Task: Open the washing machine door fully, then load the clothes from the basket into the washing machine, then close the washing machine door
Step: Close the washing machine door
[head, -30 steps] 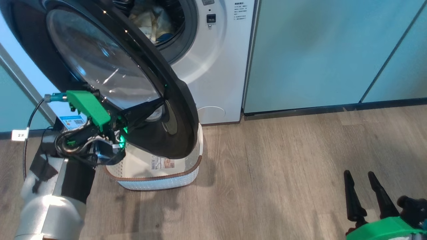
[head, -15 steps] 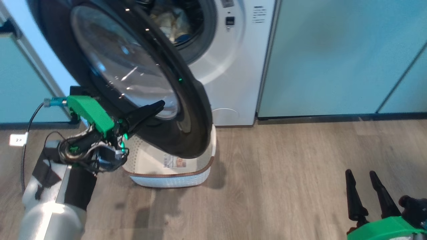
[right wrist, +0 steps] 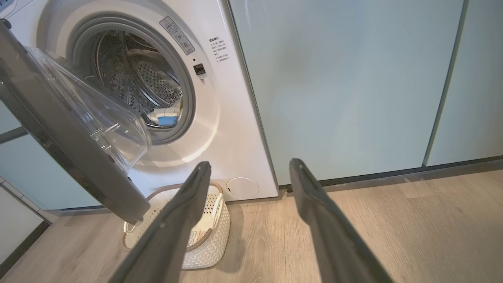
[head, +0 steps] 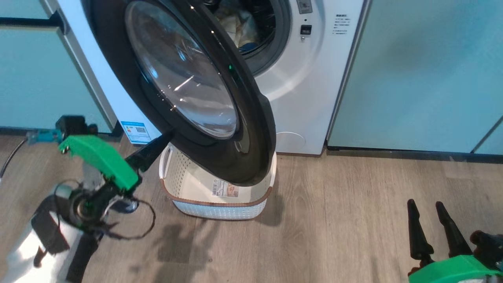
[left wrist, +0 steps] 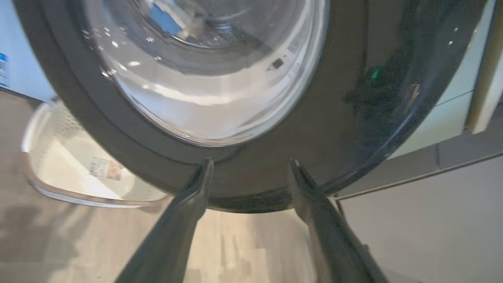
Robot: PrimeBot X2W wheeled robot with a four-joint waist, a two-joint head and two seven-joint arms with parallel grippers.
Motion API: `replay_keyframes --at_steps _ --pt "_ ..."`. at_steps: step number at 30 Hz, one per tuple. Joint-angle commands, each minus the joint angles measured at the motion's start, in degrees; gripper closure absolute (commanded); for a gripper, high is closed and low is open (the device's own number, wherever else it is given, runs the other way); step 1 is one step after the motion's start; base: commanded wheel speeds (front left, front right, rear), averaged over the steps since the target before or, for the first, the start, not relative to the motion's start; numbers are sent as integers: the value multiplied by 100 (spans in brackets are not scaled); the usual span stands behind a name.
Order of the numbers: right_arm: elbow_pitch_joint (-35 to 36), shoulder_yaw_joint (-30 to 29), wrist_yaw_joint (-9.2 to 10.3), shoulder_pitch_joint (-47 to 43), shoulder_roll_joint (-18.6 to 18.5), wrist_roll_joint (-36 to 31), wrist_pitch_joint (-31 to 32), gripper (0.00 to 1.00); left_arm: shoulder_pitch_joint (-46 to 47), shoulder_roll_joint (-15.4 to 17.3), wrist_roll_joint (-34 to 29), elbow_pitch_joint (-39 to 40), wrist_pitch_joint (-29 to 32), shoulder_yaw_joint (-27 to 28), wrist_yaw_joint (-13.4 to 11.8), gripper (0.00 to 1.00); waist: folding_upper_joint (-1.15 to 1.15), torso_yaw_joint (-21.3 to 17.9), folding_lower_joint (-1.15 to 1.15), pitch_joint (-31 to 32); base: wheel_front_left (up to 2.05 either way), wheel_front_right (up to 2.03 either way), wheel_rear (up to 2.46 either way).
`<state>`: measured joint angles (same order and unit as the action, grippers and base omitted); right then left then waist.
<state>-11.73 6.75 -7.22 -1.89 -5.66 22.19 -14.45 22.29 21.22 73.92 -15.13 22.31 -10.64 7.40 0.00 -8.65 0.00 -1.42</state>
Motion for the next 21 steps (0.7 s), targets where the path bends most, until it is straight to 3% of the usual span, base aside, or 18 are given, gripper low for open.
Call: replay_keyframes --at_steps 1,11,14,16,21 --pt "189 71 -26 186 -48 -3 -55 0 128 453 -252 244 -494 45 9 0 0 45 0 18 0 0 0" --pt "191 35 -26 125 -43 13 -55 0 -158 1243 -1141 -117 -3173 -1177 9 0 0 132 0 120 0 0 0" --pt "218 -11 -26 91 -51 9 -55 0 -191 1346 -1400 -388 -3643 -1441 9 0 0 152 0 151 0 0 0" --pt "242 -57 -26 70 -50 3 -55 0 -205 1355 -1632 -549 -3717 -1431 9 0 0 162 0 157 0 0 0" --pt "295 -155 -26 25 -30 -23 -55 0 -471 1014 -2627 -504 -3728 -493 9 0 0 188 0 148 0 0 0"
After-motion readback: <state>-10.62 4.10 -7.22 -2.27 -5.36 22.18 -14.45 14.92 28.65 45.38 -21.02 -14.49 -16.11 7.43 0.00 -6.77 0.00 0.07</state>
